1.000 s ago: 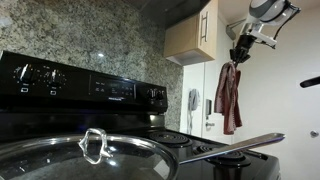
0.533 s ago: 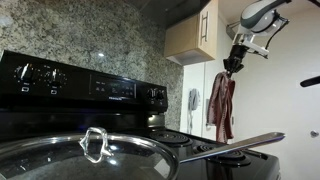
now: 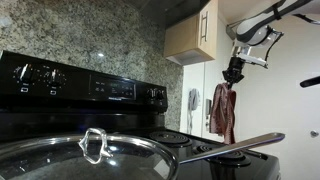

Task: Remove the red and pink towel from the oven door and put it on the right side of the countertop

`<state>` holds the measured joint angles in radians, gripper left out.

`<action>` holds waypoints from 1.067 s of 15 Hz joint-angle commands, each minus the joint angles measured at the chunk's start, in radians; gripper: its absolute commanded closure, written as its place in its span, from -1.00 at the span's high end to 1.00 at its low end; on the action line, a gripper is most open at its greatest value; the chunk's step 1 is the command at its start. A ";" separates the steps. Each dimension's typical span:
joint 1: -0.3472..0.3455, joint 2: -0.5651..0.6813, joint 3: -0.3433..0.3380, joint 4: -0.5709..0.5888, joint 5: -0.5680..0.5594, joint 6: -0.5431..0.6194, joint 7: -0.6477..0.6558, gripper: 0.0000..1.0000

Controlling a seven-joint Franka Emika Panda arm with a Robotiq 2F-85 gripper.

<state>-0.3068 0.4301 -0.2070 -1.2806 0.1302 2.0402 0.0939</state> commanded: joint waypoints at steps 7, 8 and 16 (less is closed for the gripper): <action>-0.035 0.132 0.007 0.094 0.011 -0.044 0.045 -0.97; -0.036 0.152 0.008 0.103 0.009 -0.047 0.048 -0.97; -0.040 0.240 0.003 0.092 0.003 -0.047 0.051 -0.97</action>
<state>-0.3460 0.6425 -0.2047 -1.2166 0.1301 2.0268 0.1288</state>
